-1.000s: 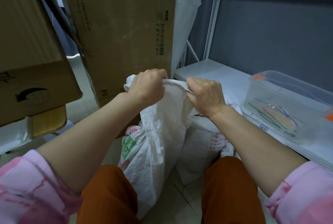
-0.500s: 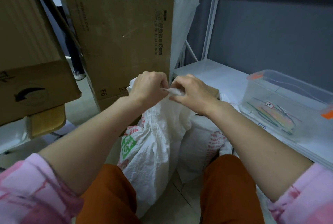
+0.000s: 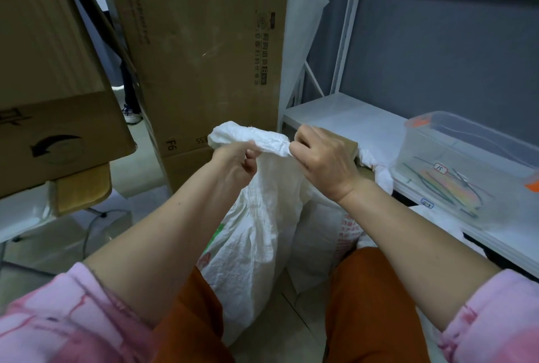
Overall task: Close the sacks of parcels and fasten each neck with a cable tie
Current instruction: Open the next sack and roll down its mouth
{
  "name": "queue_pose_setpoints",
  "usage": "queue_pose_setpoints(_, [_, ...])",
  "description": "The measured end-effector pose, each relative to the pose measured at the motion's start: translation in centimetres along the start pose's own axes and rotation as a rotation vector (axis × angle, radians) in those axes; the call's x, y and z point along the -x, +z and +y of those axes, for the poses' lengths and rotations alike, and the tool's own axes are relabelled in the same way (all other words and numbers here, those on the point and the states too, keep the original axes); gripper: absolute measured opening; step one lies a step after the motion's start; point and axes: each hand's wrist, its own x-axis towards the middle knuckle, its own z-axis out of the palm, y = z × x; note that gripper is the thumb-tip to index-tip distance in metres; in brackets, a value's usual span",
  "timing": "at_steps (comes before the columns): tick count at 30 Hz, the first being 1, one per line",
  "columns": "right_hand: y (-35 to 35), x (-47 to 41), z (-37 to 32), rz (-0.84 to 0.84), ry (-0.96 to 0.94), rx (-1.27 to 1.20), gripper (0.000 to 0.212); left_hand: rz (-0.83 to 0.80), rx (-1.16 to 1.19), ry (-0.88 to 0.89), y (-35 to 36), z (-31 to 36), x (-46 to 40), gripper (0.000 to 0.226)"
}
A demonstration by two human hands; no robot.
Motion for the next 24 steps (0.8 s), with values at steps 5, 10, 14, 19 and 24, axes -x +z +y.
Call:
queue_pose_setpoints(5, [0.1, 1.2, 0.9, -0.062, 0.080, 0.009, 0.027, -0.093, 0.293, -0.081, 0.2, 0.2, 0.8, 0.018])
queue_pose_setpoints(10, [-0.1, 0.2, 0.5, -0.316, 0.512, -0.368, 0.030, -0.156, 0.435, -0.096, 1.2, -0.3, 1.3, 0.030])
queue_pose_setpoints(14, [-0.5, -2.2, -0.2, -0.329, 0.705, -0.451, 0.025, -0.222, 0.377, -0.093, 1.5, -1.3, 1.3, 0.022])
queue_pose_setpoints(19, [0.0, -1.7, -0.7, -0.344, 0.584, -0.232, 0.016, -0.030, 0.124, -0.033, 1.0, -1.9, 0.8, 0.011])
queue_pose_setpoints(24, [-0.3, 0.2, -1.8, -0.166, 0.085, 0.042, 0.016, 0.086, 0.003, 0.132, 0.6, -0.9, 0.0, 0.012])
